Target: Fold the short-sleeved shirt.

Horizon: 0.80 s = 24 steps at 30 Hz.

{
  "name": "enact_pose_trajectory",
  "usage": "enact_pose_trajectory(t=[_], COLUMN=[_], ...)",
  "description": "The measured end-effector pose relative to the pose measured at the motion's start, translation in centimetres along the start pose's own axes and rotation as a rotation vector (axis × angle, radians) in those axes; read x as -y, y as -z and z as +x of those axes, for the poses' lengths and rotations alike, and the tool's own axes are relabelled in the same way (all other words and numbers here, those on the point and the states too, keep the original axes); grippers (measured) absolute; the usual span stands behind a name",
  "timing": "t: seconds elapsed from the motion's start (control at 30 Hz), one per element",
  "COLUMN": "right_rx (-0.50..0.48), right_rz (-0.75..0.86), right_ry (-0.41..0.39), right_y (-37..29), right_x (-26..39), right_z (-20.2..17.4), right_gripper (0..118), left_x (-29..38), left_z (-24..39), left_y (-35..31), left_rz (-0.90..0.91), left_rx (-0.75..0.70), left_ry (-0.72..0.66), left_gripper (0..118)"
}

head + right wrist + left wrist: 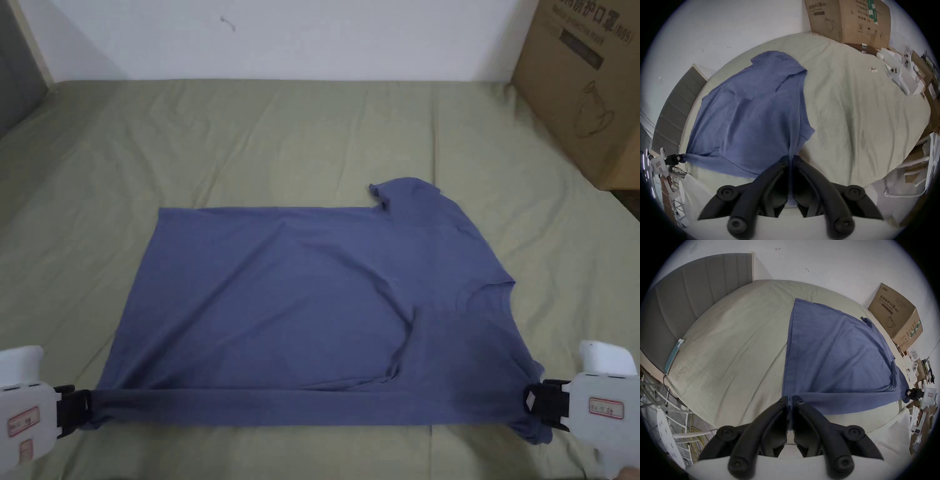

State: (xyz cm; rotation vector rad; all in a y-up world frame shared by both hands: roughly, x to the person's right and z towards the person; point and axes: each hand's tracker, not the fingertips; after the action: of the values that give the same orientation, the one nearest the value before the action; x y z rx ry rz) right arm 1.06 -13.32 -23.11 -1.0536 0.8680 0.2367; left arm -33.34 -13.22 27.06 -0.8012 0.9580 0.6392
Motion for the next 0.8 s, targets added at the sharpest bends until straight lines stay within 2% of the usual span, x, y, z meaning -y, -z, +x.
enact_pose_trajectory(t=[0.27,0.4,0.6,0.8], right_rx=[-0.008,-0.028,-0.029,0.023], right_rz=[0.028,0.044,0.036,-0.034], right_ry=[-0.035,-0.002,0.001,-0.047], right_y=[-1.4,-1.0,2.7,8.9], right_x=[-3.0,-5.9,-12.8,-17.1], right_z=[-0.4,-0.3,-0.2,-1.1], right_gripper=[4,4,4,4], left_x=[-2.9,-6.4,-12.0,-14.5], left_z=[0.9,1.9,2.8,4.5], left_y=[-0.1,0.2,4.8,10.7], left_rz=[0.037,0.058,0.049,-0.002], left_rx=[-0.007,-0.015,-0.028,-0.072], left_ry=[0.056,0.062,0.098,0.173], left_gripper=[5,5,5,5])
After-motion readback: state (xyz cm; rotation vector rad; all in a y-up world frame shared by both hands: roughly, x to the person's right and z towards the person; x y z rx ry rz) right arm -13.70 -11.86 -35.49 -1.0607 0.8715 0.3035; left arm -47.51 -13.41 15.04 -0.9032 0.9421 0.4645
